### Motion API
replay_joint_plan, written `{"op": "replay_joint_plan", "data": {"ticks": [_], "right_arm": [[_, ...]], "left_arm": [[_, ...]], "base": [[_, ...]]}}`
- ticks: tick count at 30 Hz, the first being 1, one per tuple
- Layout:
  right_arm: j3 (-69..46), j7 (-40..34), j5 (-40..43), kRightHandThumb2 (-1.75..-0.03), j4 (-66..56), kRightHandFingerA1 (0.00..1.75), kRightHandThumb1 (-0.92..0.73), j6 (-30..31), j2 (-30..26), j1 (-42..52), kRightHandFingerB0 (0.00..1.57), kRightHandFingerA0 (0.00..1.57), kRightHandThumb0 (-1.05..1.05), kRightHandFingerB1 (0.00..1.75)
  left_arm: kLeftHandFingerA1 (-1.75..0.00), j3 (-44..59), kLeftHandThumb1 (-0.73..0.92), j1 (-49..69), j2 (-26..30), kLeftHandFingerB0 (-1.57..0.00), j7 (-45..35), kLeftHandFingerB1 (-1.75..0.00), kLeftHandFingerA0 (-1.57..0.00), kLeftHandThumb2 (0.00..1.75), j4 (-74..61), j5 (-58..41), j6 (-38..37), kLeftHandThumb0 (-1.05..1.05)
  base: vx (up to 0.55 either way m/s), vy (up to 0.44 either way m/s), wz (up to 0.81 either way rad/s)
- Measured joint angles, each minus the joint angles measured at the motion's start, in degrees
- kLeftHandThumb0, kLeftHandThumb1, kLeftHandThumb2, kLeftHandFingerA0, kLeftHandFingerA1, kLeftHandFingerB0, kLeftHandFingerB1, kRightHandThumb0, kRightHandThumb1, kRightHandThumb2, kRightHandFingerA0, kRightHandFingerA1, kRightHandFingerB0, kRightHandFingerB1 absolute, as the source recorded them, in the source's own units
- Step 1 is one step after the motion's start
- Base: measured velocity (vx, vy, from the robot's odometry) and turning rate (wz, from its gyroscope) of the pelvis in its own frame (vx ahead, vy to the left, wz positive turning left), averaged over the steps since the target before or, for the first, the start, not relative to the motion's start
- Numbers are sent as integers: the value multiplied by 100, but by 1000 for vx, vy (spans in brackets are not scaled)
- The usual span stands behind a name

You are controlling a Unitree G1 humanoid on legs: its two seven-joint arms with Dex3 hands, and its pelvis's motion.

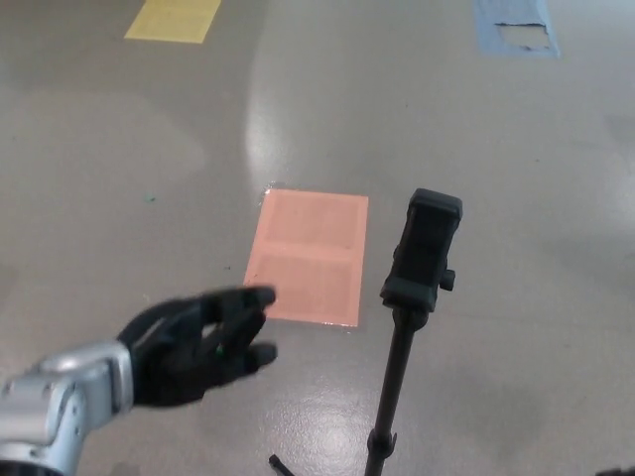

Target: The robot uses its left hand to grab the top of a phone stand kept on the floor and rotates it anti-clockwise

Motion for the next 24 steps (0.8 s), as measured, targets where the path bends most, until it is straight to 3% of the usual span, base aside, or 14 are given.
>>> {"op": "replay_joint_plan", "data": {"ticks": [1, 6, 9, 10, 12, 13, 14, 16, 17, 18, 19, 22, 23, 24], "right_arm": [[3, -2, -2, -97, 0, 61, -71, -10, 2, 54, 27, 58, -59, 46], [22, -15, -11, -98, -2, 61, -71, -59, 19, 382, 28, 58, -58, 47], [45, -24, -25, -96, 0, 61, -71, -82, 28, 588, 27, 56, -57, 46], [58, -30, -32, -66, 3, 49, -85, -95, 36, 709, 31, 62, -52, 32], [83, -37, -42, -65, 9, 48, -84, -112, 51, 915, 33, 63, -54, 32], [95, -40, -46, -65, 16, 48, -84, -124, 63, 1111, 33, 63, -54, 32], [96, -41, -48, -65, 18, 49, -84, -127, 66, 1164, 33, 62, -53, 32], [97, -47, -52, -65, 21, 49, -84, -141, 74, 1332, 33, 62, -53, 32], [97, -50, -54, -65, 23, 50, -84, -147, 79, 1410, 32, 62, -53, 31], [97, -52, -56, -65, 23, 50, -84, -157, 83, 1490, 32, 62, -53, 31], [97, -53, -58, -97, 24, 61, -71, -161, 85, 1544, 25, 56, -57, 46], [97, -60, -66, -97, 21, 60, -72, -176, 90, 1655, 25, 56, -59, 45], [100, -68, -76, -70, 19, 50, -77, -182, 90, 1670, 26, 60, -58, 33], [101, -72, -81, -70, 18, 50, -77, -186, 90, 1674, 26, 60, -58, 33]], "left_arm": [[-10, -20, 49, 68, 15, 0, 1, -3, 0, 84, 71, 32, -66, -81], [-26, -183, 52, 653, 96, -2, 23, -17, -2, 89, 225, 242, -507, -75], [-37, -269, 55, 984, 117, -4, 48, -24, -4, 87, 247, 323, -676, -69], [-41, -319, 53, 1174, 126, -5, 73, -30, -5, 88, 264, 368, -768, -69], [-43, -392, 54, 1496, 138, 0, 118, -30, -6, 89, 304, 441, -907, -74], [-43, -462, 54, 1796, 143, 0, 182, -30, -6, 89, 368, 498, -1044, -74], [-31, -481, 69, 1878, 143, -11, 203, -21, -12, 62, 393, 518, -1087, -67], [-31, -539, 69, 2136, 146, -11, 288, -21, -12, 62, 501, 597, -1226, -67], [-44, -565, 48, 2257, 148, -1, 335, -36, -9, 84, 561, 638, -1299, -68], [-44, -590, 48, 2378, 150, -1, 391, -36, -9, 84, 620, 680, -1380, -68], [-49, -611, 40, 2460, 153, 0, 436, -47, -1, 96, 682, 709, -1443, -34], [-48, -709, 41, 2657, 186, 0, 653, -46, -1, 96, 981, 864, -1687, -33], [-42, -738, 51, 2703, 208, -11, 755, -36, -18, 78, 1129, 928, -1798, -65], [-42, -748, 51, 2718, 216, -11, 800, -36, -18, 78, 1186, 957, -1847, -65]], "base": [[0, 0, 0], [0, 0, 0], [0, 0, 0], [0, 0, 0], [0, 0, 0], [0, 0, 0], [0, 0, 0], [0, 0, 0], [0, 0, 0], [0, 0, 0], [0, 0, 0], [0, 0, 0], [0, 0, 0], [0, 0, 0]]}}
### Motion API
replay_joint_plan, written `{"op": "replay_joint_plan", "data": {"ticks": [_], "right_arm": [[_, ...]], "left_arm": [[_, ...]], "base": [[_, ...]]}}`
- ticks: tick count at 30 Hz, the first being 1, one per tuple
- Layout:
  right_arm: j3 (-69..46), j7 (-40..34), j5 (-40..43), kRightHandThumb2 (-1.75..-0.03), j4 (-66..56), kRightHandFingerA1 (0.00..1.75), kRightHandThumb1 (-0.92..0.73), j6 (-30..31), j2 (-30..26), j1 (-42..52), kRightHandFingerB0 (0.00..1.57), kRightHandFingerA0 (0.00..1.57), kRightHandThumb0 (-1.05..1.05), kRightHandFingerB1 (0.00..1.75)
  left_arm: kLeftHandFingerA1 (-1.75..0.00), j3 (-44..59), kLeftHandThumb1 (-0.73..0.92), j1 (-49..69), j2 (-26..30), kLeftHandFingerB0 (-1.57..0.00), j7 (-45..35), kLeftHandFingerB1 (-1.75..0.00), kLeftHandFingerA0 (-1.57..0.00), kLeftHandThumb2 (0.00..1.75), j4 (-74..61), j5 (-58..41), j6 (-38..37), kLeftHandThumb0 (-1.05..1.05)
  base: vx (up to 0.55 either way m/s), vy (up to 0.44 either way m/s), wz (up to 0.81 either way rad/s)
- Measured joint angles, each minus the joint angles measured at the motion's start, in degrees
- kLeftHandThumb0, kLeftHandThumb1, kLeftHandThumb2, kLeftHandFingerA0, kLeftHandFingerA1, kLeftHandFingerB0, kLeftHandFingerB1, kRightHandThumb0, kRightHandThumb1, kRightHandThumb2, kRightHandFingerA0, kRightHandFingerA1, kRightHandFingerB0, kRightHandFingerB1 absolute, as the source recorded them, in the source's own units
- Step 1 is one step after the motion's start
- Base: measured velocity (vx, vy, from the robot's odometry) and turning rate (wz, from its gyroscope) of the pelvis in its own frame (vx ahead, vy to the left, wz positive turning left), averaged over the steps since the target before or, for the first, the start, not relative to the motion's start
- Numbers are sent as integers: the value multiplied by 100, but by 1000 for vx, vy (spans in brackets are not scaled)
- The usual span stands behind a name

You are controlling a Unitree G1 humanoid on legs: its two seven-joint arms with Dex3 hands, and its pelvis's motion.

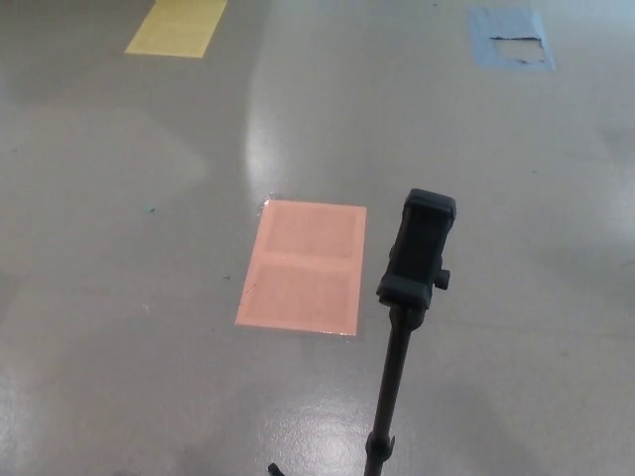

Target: The robot uses its left hand to grab the top of a phone stand kept on the floor and rotates it anti-clockwise

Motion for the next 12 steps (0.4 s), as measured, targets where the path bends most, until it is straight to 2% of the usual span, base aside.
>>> {"op": "replay_joint_plan", "data": {"ticks": [1, 4, 5, 6, 7, 8, 9, 10, 12], "right_arm": [[0, -3, -2, -66, -1, 48, -85, -2, 0, 2, 30, 61, -53, 31], [0, -27, -9, -65, -9, 50, -85, -21, 4, 2, 31, 60, -53, 32], [0, -27, -9, -69, -9, 49, -78, -21, 4, 2, 30, 58, -56, 33], [0, -37, -11, -65, -15, 46, -85, -37, 4, -1, 33, 61, -52, 32], [0, -37, -11, -65, -15, 46, -85, -37, 4, -1, 33, 61, -52, 32], [0, -46, -13, -95, -22, 60, -71, -47, 5, -10, 27, 56, -57, 45], [0, -48, -13, -95, -24, 60, -71, -50, 5, -14, 27, 56, -57, 45], [-1, -57, -13, -66, -26, 48, -86, -54, 7, -33, 32, 61, -51, 32], [-5, -65, -12, -66, -29, 48, -86, -60, 10, -64, 32, 61, -51, 32]], "left_arm": [[-42, -9, 52, 11, 9, -10, 36, -36, -20, 78, 60, 25, -42, -65], [-43, -52, 52, 63, 77, -10, 300, -36, -22, 78, 441, 196, -321, -66], [-46, -52, 52, 63, 77, -11, 300, -37, -28, 80, 441, 196, -321, -69], [-47, -72, 51, 66, 152, -10, 449, -37, -31, 81, 669, 293, -488, -69], [-47, -72, 51, 66, 152, -10, 449, -37, -31, 81, 669, 293, -488, -69], [-47, -89, 52, 53, 214, -13, 569, -38, -34, 81, 863, 371, -622, -68], [-47, -94, 52, 47, 230, -13, 601, -38, -34, 81, 916, 391, -657, -68], [-39, -118, 60, 10, 272, -20, 699, -29, -47, 60, 1078, 450, -765, -64], [-39, -159, 60, -40, 320, -20, 800, -29, -47, 60, 1231, 525, -871, -64]], "base": [[0, 0, 0], [0, 0, 0], [0, 0, 0], [0, 0, 0], [0, 0, 0], [0, 0, 0], [0, 0, 0], [0, 0, 0], [0, 0, 0]]}}
